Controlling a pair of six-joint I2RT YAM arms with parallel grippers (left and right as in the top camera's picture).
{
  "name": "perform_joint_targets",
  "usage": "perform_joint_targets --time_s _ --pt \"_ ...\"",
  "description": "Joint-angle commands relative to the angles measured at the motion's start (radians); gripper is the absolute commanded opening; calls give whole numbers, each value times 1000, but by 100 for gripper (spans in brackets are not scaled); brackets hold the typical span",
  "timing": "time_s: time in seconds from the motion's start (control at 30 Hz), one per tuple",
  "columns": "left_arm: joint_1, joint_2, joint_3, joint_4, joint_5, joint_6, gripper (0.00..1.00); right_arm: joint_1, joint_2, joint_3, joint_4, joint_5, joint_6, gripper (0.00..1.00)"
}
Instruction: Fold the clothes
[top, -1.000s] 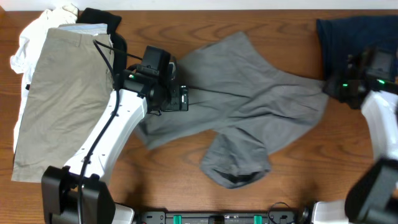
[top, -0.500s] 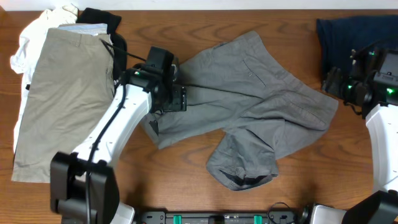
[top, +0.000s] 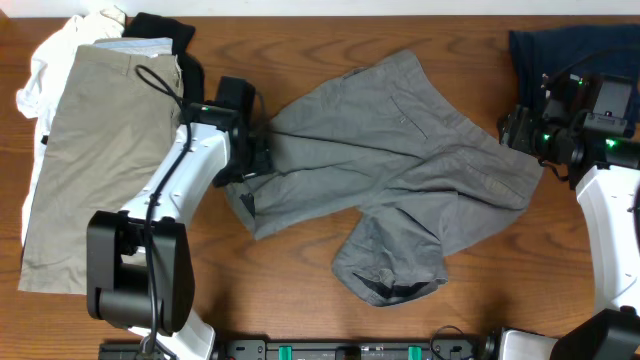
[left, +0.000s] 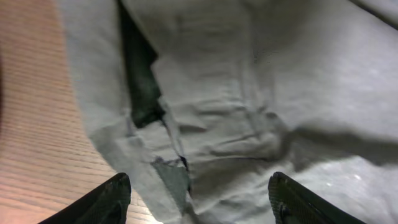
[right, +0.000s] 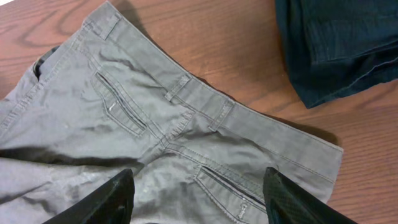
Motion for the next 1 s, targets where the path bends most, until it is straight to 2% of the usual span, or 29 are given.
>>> perform_joint_targets --time_s 0.0,0.13,0.37,0.47,0.7,0.97 --pt "13 14 -27 10 -16 -14 69 10 1 14 3 -11 -14 64" --pt "13 14 -68 45 -12 -47 64 10 1 14 7 -11 -14 64" --pt "13 14 -147 129 -12 -115 63 10 1 14 11 -11 -14 65" --pt "13 14 -162 140 -11 -134 58 10 1 14 14 -11 -14 65" --pt "12 15 -164 156 34 -137 39 10 1 14 17 -11 -14 65" --pt "12 15 -188 177 59 -137 37 10 1 14 17 -11 -14 65"
